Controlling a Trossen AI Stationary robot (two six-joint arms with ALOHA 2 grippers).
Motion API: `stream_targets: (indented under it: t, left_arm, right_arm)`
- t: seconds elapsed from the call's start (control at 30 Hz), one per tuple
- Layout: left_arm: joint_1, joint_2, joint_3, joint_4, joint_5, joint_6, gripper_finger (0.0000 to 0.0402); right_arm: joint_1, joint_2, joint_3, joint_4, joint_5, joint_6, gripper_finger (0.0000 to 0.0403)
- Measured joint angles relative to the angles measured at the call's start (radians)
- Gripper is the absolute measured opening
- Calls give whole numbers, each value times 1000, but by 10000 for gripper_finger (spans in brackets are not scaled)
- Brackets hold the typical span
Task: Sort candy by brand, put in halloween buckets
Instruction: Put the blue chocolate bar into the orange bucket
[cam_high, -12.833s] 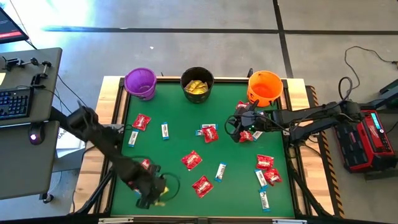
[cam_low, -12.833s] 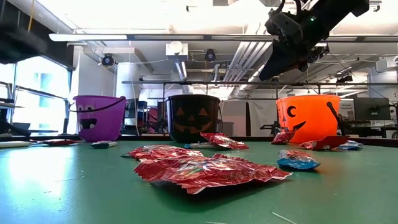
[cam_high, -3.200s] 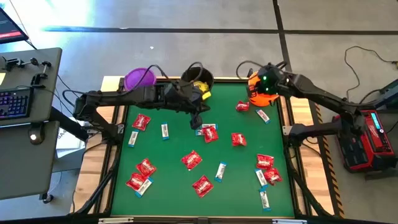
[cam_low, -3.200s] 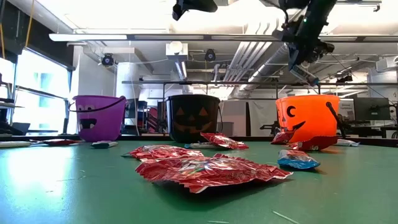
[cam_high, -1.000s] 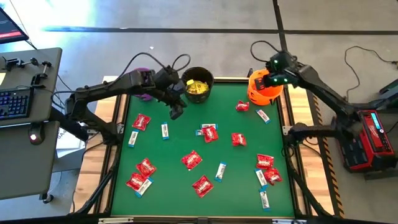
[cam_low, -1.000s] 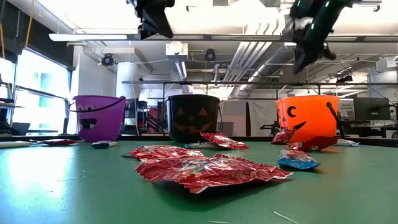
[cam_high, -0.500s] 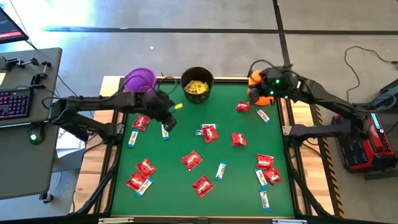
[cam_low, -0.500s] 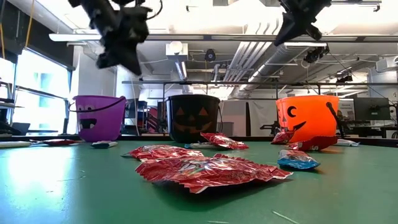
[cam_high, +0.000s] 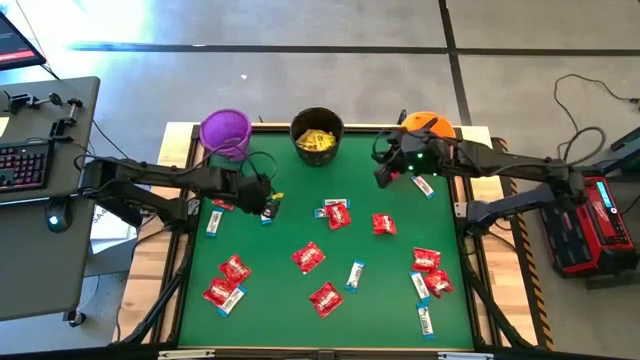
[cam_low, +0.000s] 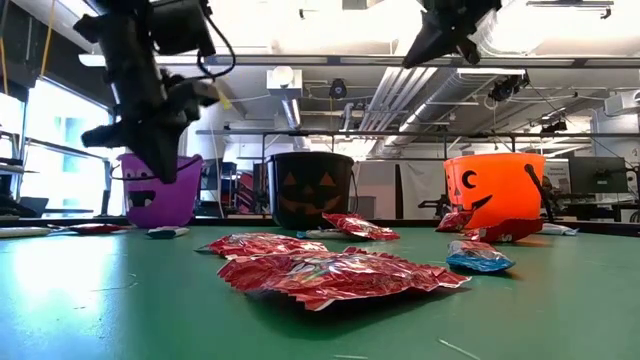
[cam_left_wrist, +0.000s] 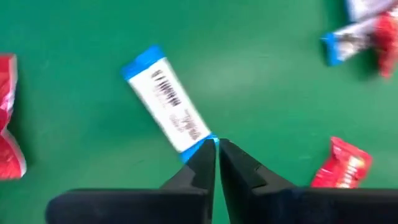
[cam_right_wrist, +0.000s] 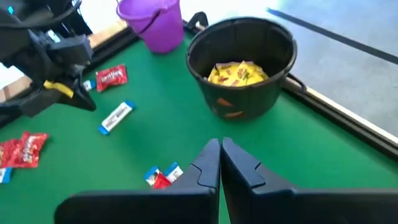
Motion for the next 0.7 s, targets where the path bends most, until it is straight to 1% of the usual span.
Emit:
stream_targets:
  t: [0.1, 0.2, 0.43, 0.57, 0.7]
  left_arm:
    - [2, 0, -28, 8, -7, -70, 48]
    - [2, 0, -54, 31, -9, -109, 89]
    - [2, 7, -107, 115, -75, -142, 186]
    - [2, 7, -138, 157, -106, -210, 219]
    - [2, 8, -150, 150, -164, -269, 232]
  right_arm:
    - [5, 29, -1, 4, 0, 0, 0]
    - [5, 51, -1, 22, -19, -1, 0]
    - [5, 80, -1, 70, -53, -38, 0]
    - [5, 79, -1, 81, -59, -46, 0]
    - [5, 79, -1, 84, -59, -54, 0]
